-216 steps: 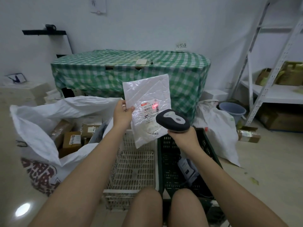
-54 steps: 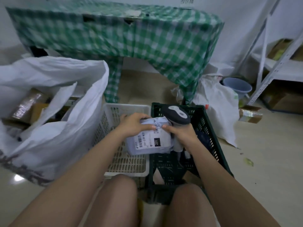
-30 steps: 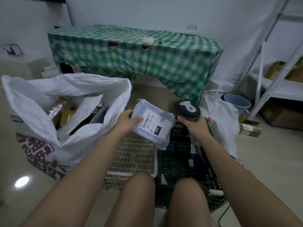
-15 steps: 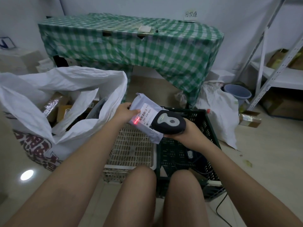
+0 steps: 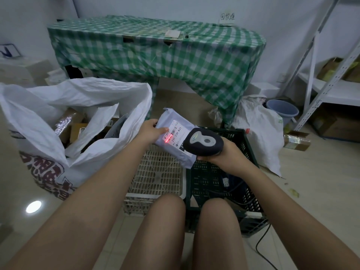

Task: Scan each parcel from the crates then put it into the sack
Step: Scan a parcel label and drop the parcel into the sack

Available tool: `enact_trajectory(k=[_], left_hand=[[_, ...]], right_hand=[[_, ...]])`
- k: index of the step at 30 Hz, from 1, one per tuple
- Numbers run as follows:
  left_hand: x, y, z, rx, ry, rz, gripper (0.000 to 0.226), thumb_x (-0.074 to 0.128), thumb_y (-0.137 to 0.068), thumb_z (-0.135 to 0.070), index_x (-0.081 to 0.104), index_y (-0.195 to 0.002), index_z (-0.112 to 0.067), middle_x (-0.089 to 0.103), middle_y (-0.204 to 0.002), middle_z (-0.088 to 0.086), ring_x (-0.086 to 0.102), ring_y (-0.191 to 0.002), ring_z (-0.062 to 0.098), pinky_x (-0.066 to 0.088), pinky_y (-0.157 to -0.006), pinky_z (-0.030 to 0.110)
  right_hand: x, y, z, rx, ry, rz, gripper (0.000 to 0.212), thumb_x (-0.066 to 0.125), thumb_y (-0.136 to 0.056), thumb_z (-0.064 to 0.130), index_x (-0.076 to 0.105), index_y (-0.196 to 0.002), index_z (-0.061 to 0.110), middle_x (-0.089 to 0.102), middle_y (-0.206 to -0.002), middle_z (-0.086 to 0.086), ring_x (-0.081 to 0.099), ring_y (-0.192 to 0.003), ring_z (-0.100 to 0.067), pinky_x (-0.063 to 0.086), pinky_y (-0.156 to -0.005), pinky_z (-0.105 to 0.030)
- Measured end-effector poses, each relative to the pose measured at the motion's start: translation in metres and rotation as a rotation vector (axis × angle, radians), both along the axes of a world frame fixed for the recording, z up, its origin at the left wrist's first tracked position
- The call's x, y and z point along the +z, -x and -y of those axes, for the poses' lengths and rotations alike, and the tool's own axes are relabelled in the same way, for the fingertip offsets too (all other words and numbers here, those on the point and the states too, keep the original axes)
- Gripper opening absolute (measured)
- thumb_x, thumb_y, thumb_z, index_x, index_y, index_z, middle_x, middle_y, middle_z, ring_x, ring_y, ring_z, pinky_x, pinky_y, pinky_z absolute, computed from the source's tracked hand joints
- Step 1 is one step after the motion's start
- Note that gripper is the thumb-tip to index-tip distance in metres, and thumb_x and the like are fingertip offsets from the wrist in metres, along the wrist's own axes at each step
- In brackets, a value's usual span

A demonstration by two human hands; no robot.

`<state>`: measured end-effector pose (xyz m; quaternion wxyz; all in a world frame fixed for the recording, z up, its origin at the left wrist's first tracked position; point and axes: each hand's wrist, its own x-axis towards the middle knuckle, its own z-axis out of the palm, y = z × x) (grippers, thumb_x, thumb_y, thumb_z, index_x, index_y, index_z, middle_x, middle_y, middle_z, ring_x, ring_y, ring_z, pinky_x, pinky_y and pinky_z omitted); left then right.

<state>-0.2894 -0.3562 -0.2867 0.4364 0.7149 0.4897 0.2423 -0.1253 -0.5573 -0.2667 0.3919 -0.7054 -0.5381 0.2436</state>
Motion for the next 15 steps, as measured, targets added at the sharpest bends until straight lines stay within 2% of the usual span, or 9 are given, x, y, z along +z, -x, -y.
enact_trajectory(k=[3,6,8,11,13,15], left_hand=[[0.008,0.005,0.006,0.017,-0.024,0.032,0.037,0.066,-0.090,-0.026,0.057,-0.121,-0.010,0.062,-0.111,0.003,0.060,-0.093,0.019,0.046,-0.061,0.021],[0.020,0.018,0.009,0.047,-0.053,0.138,0.033,0.069,-0.087,-0.026,0.062,-0.114,-0.009,0.067,-0.112,0.005,0.065,-0.097,0.024,0.056,-0.079,0.038],[0.033,0.030,0.012,0.087,-0.084,0.256,0.031,0.070,-0.086,-0.023,0.064,-0.112,-0.007,0.069,-0.110,0.009,0.065,-0.098,0.027,0.054,-0.087,0.044],[0.060,0.058,0.013,0.196,-0.164,0.405,0.037,0.071,-0.086,-0.021,0.063,-0.118,-0.006,0.068,-0.111,0.006,0.065,-0.100,0.022,0.053,-0.083,0.035],[0.078,0.082,0.009,0.279,-0.242,0.476,0.040,0.071,-0.085,-0.023,0.061,-0.121,-0.008,0.067,-0.114,0.004,0.064,-0.101,0.020,0.053,-0.084,0.034],[0.093,0.108,0.001,0.386,-0.338,0.477,0.041,0.070,-0.086,-0.024,0.058,-0.123,-0.011,0.064,-0.114,0.000,0.061,-0.100,0.019,0.051,-0.083,0.034]], right_hand=[[0.005,0.003,0.002,-0.033,-0.038,-0.072,0.055,0.086,-0.070,0.022,0.060,-0.118,0.025,0.065,-0.114,0.009,0.061,-0.105,-0.008,0.050,-0.089,-0.028],[0.012,0.008,0.002,-0.087,-0.130,-0.196,0.049,0.085,-0.071,0.019,0.061,-0.113,0.028,0.066,-0.108,0.013,0.062,-0.101,-0.002,0.052,-0.084,-0.022],[0.018,0.013,-0.002,-0.128,-0.205,-0.263,0.046,0.084,-0.072,0.014,0.063,-0.111,0.025,0.066,-0.103,0.014,0.062,-0.093,0.007,0.051,-0.074,-0.013],[0.031,0.025,-0.016,-0.163,-0.304,-0.307,0.046,0.081,-0.073,0.008,0.062,-0.114,0.019,0.064,-0.099,0.017,0.058,-0.084,0.015,0.047,-0.066,-0.004],[0.041,0.035,-0.028,-0.144,-0.335,-0.317,0.048,0.080,-0.075,0.006,0.061,-0.118,0.017,0.062,-0.100,0.016,0.057,-0.086,0.010,0.046,-0.064,-0.002],[0.049,0.047,-0.045,-0.114,-0.341,-0.326,0.051,0.079,-0.076,0.006,0.060,-0.123,0.012,0.061,-0.105,0.009,0.058,-0.092,-0.003,0.046,-0.064,-0.002]])
